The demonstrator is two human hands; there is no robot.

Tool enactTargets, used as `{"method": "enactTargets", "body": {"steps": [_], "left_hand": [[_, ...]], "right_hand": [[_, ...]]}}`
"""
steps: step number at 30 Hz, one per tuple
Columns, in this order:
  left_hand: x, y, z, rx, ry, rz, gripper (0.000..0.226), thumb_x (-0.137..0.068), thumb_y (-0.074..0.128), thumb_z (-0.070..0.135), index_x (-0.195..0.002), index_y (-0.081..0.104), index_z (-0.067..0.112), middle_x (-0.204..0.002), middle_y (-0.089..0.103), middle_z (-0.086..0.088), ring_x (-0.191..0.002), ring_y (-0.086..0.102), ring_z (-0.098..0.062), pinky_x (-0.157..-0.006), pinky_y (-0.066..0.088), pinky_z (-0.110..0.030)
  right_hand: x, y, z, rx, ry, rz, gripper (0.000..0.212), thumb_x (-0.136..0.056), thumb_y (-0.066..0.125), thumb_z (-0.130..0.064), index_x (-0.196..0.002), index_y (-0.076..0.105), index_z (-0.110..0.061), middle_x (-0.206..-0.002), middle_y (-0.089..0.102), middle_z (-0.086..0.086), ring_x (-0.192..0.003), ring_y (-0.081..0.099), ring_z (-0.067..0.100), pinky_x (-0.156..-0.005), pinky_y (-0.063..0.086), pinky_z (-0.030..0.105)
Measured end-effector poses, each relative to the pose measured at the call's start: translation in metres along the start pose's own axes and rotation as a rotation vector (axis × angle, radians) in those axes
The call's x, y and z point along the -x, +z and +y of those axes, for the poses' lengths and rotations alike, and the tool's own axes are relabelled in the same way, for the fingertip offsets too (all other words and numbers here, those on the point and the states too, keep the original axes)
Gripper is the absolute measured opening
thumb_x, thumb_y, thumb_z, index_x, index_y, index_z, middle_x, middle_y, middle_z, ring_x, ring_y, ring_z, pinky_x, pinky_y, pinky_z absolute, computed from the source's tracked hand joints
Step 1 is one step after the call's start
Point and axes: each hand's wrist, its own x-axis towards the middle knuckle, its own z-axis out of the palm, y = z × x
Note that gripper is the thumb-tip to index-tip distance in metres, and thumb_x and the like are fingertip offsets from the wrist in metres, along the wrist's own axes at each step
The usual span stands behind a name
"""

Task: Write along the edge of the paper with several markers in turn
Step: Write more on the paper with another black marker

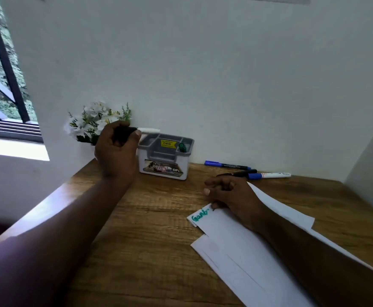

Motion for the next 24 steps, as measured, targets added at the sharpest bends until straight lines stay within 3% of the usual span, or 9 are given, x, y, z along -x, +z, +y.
{"method": "enactTargets", "body": {"steps": [3, 4, 8, 12, 14, 17, 20, 24], "left_hand": [[0.0, -0.002, -0.006, -0.11, 0.026, 0.024, 0.029, -0.079, 0.072, 0.01, -0.106, 0.066, 0.001, -0.093, 0.067, -0.006, -0.078, 0.062, 0.008, -0.075, 0.052, -0.014], [0.0, -0.002, -0.006, -0.156, 0.026, 0.022, 0.029, -0.08, 0.072, 0.012, -0.107, 0.067, 0.002, -0.09, 0.066, -0.003, -0.075, 0.06, 0.012, -0.072, 0.048, -0.008], [0.0, -0.003, -0.009, -0.334, -0.053, -0.143, 0.04, -0.083, 0.069, 0.025, -0.119, 0.064, 0.011, -0.088, 0.066, -0.001, -0.081, 0.062, -0.013, -0.064, 0.046, -0.012], [0.004, -0.005, -0.009, -0.453, 0.005, -0.2, 0.063, -0.085, 0.066, 0.035, -0.141, 0.042, 0.019, -0.071, 0.064, -0.004, -0.065, 0.059, -0.015, -0.058, 0.041, -0.019], [0.014, -0.006, 0.002, -0.497, 0.175, -0.2, 0.052, -0.088, 0.062, 0.035, -0.134, 0.046, 0.018, -0.064, 0.059, -0.002, -0.055, 0.054, -0.014, -0.052, 0.042, -0.023], [0.042, 0.01, 0.02, -0.428, 0.335, -0.484, 0.026, -0.091, 0.058, 0.025, -0.115, 0.055, 0.016, -0.075, 0.063, 0.001, -0.06, 0.06, -0.012, -0.051, 0.052, -0.032], [0.071, 0.044, 0.026, -0.521, 0.286, -0.782, 0.018, -0.09, 0.056, 0.021, -0.103, 0.067, 0.014, -0.093, 0.069, -0.003, -0.083, 0.061, -0.014, -0.074, 0.051, -0.031], [0.091, 0.09, 0.027, -0.512, 0.14, -0.939, 0.022, -0.085, 0.051, 0.013, -0.097, 0.07, 0.01, -0.094, 0.072, -0.012, -0.087, 0.065, -0.024, -0.078, 0.052, -0.037]], "right_hand": [[-0.001, 0.003, -0.001, 0.014, 0.002, 0.028, 0.027, -0.078, 0.076, -0.01, -0.104, 0.069, -0.007, -0.087, 0.068, 0.021, -0.057, 0.063, 0.014, -0.06, 0.056, 0.02], [0.0, 0.004, -0.002, 0.017, -0.001, 0.036, 0.026, -0.079, 0.076, -0.01, -0.104, 0.069, -0.007, -0.089, 0.068, 0.024, -0.057, 0.063, 0.014, -0.06, 0.056, 0.02], [0.003, 0.008, -0.003, 0.027, -0.025, 0.059, 0.025, -0.08, 0.075, -0.01, -0.104, 0.069, -0.007, -0.087, 0.067, 0.022, -0.056, 0.062, 0.013, -0.058, 0.055, 0.019], [0.004, 0.006, -0.002, -0.004, -0.032, 0.068, 0.025, -0.081, 0.073, -0.006, -0.105, 0.068, -0.005, -0.09, 0.07, 0.026, -0.058, 0.064, 0.018, -0.06, 0.057, 0.022], [0.004, 0.005, -0.002, -0.006, -0.033, 0.063, 0.024, -0.081, 0.073, -0.004, -0.105, 0.069, -0.004, -0.093, 0.071, 0.028, -0.06, 0.066, 0.021, -0.061, 0.058, 0.024], [0.004, 0.003, 0.0, -0.031, -0.036, 0.057, 0.02, -0.084, 0.069, 0.0, -0.104, 0.069, -0.002, -0.087, 0.07, 0.027, -0.059, 0.066, 0.019, -0.06, 0.058, 0.023], [0.003, 0.0, 0.002, -0.118, -0.063, 0.083, 0.019, -0.087, 0.064, 0.002, -0.105, 0.068, -0.002, -0.077, 0.068, 0.018, -0.06, 0.065, 0.021, -0.06, 0.058, 0.027], [0.0, -0.001, 0.003, -0.406, -0.141, 0.238, 0.018, -0.091, 0.054, 0.005, -0.107, 0.06, -0.002, -0.072, 0.064, 0.013, -0.052, 0.059, 0.015, -0.046, 0.054, 0.027]]}}
